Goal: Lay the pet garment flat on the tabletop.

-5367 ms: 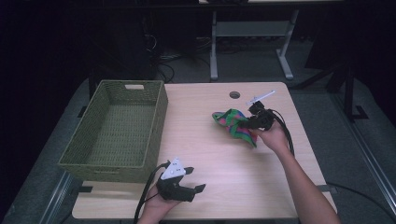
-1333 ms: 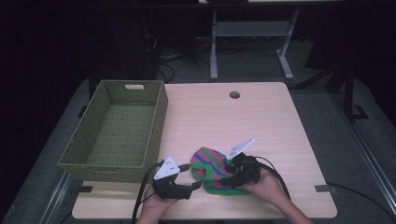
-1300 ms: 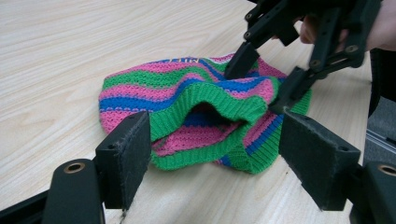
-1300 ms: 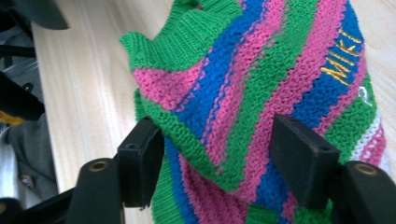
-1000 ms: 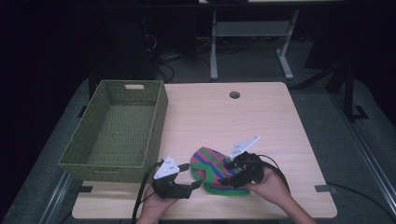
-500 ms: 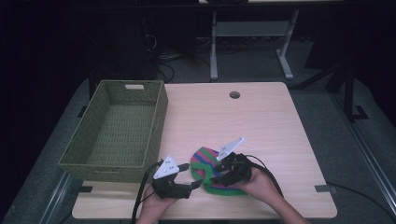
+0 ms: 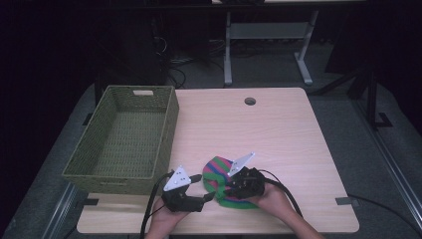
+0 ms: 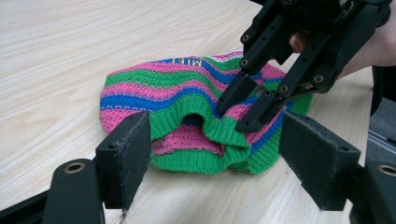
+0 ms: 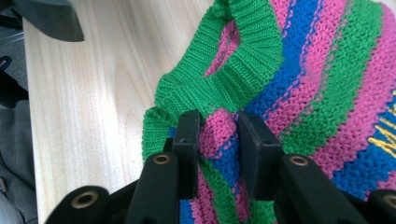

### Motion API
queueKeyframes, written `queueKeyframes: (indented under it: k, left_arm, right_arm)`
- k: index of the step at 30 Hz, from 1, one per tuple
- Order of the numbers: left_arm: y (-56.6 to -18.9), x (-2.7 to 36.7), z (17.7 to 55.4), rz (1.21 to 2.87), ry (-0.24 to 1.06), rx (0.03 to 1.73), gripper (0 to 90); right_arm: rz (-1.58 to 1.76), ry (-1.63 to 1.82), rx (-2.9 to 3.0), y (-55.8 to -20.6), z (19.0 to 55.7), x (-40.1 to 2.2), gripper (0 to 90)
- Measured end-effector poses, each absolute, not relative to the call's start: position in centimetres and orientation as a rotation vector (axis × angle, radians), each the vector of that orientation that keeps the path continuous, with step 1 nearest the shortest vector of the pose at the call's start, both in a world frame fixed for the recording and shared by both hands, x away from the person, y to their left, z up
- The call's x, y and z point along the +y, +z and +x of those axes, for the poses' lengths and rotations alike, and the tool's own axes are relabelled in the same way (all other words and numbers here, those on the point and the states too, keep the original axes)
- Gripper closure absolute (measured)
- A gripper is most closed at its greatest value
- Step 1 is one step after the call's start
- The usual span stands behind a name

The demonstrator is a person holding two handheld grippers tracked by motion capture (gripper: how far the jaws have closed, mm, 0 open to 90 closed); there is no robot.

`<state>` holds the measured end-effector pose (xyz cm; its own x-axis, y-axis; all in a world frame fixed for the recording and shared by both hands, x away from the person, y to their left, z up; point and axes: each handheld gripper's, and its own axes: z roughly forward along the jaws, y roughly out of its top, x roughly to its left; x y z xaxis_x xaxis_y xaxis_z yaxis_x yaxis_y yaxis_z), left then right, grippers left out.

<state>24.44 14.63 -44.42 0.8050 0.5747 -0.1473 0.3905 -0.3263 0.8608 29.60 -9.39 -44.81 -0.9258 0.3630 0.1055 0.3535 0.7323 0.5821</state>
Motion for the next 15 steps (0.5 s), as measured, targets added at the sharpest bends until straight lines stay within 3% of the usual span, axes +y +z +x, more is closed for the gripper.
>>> queueKeyframes:
  k: [7,15]
  left_arm:
    - [-44.4,14.8,24.5,1.962,0.223,0.720,25.1]
    - [-44.4,14.8,24.6,1.962,0.223,0.718,25.0]
  right_arm:
    - [0.627,1.057,2.891,-43.8,29.6,-10.2,79.5]
    - [0.652,1.115,2.869,-42.5,29.6,-11.0,80.7]
